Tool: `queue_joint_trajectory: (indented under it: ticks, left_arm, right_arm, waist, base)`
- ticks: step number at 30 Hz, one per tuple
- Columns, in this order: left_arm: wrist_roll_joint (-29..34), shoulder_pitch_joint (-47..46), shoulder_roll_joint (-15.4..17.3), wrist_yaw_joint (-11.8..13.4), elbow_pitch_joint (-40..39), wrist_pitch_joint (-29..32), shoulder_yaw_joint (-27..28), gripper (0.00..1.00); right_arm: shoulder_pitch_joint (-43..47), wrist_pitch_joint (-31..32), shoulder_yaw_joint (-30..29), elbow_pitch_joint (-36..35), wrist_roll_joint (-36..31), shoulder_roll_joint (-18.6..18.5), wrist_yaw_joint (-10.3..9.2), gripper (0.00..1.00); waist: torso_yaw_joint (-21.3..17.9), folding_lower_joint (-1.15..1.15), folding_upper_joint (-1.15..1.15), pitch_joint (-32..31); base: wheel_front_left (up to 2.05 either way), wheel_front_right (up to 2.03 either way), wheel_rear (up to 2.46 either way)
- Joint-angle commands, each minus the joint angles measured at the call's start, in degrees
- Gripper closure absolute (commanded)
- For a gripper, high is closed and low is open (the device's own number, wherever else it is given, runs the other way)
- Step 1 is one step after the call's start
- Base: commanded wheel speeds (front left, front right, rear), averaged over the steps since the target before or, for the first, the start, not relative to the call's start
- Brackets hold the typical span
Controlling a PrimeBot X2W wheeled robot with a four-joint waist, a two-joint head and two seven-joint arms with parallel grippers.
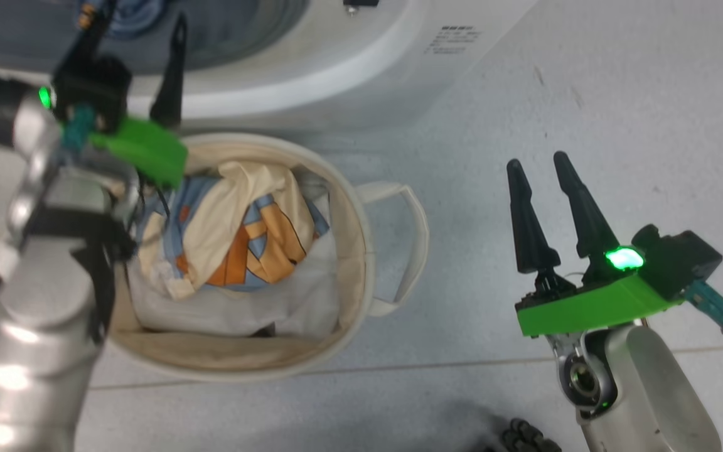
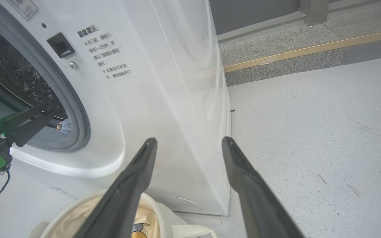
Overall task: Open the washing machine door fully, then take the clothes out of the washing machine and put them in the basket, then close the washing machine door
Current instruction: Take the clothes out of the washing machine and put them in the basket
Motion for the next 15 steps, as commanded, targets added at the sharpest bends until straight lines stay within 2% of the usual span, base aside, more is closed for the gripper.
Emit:
queue_joint_trajectory:
  ticks: [1, 4, 7, 15]
  left_arm:
    - [0.47, -3.13, 2.36, -0.76, 0.00, 0.84, 1.09, 0.00]
    - [1.76, -7.50, 3.68, -2.41, 4.45, 2.49, -0.32, 0.00]
    - [2.55, -11.20, 4.41, -2.99, 8.71, 4.28, -1.05, 0.00]
    - [4.04, -18.86, 5.38, -0.05, 19.37, 7.35, -1.07, 0.00]
  right_arm:
    - [-0.17, -0.70, 0.98, -1.98, 0.28, -0.04, 0.03, 0.00]
    - [-0.86, -0.70, 0.99, -2.25, 0.58, -0.04, 0.03, 0.00]
    - [-1.23, -0.70, 0.84, -2.89, 1.11, -0.04, 0.03, 0.00]
    - [-1.29, -0.70, 1.15, -3.00, 0.92, -0.04, 0.03, 0.00]
  waist:
    - [-0.88, -0.01, 0.00, 2.58]
    - [-1.38, -0.01, 0.00, 3.19]
    - [-1.97, -0.01, 0.00, 3.58]
    - [-2.63, -0.01, 0.00, 4.62]
  base:
    - [0.00, 0.00, 0.00]
    - [0.00, 0.00, 0.00]
    - [0.00, 0.00, 0.00]
    - [0.00, 0.00, 0.00]
